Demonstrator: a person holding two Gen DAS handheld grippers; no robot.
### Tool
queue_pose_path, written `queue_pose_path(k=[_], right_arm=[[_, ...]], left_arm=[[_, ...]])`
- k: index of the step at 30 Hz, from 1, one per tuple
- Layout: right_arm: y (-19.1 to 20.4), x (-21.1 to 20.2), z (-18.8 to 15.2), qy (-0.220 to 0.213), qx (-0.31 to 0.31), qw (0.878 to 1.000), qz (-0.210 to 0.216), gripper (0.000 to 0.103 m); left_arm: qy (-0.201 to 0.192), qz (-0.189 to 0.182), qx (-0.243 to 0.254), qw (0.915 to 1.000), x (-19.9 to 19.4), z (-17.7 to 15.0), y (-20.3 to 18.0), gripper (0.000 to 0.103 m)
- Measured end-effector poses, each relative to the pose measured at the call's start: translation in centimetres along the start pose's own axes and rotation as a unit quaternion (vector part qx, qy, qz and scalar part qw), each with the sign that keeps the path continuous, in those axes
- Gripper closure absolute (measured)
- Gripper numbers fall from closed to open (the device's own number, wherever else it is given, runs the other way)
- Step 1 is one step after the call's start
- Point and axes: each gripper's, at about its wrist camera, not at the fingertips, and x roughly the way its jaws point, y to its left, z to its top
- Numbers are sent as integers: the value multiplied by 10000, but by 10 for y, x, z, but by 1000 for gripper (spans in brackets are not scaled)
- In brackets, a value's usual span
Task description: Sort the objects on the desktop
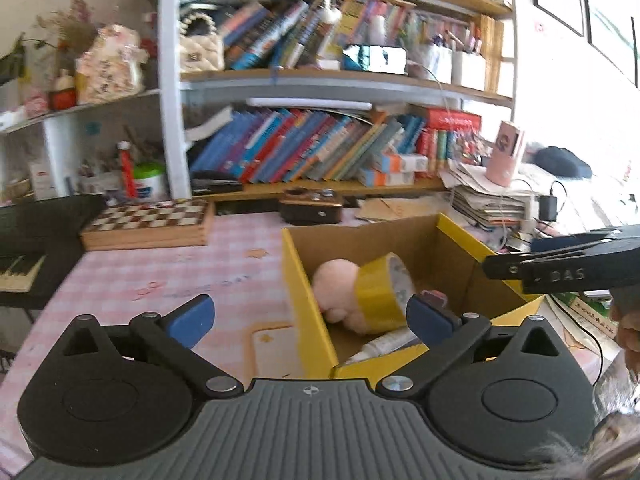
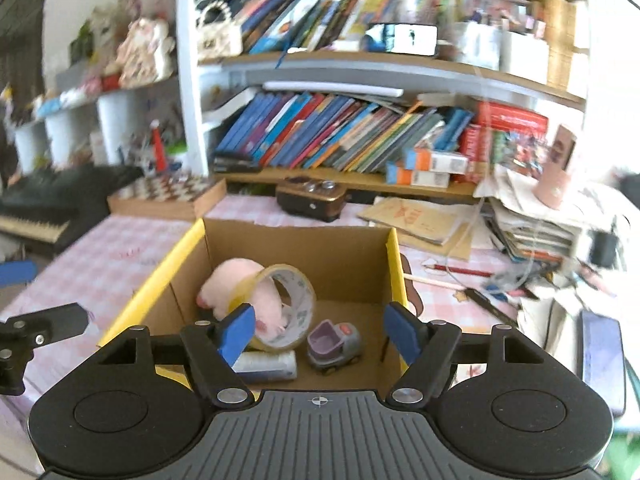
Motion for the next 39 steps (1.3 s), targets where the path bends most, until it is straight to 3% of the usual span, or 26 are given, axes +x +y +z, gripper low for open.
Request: queue_pose_path(k=[12, 17, 22, 39], right_arm=[[52, -41, -48, 16, 364, 9991, -227, 26], [78, -60, -69, 80, 458, 9983, -342, 17], [99, -73, -87, 117, 529, 9975, -456, 16], [150, -90, -110, 335, 234, 9985, -358, 10]], left_arm=[[126, 241, -75, 9996, -56, -36, 33, 0], [43, 310, -47, 9995, -77, -53, 42, 0], [66, 484, 38, 9988, -95, -68, 50, 0], [385, 657, -268, 9967, -120, -94, 84, 0]])
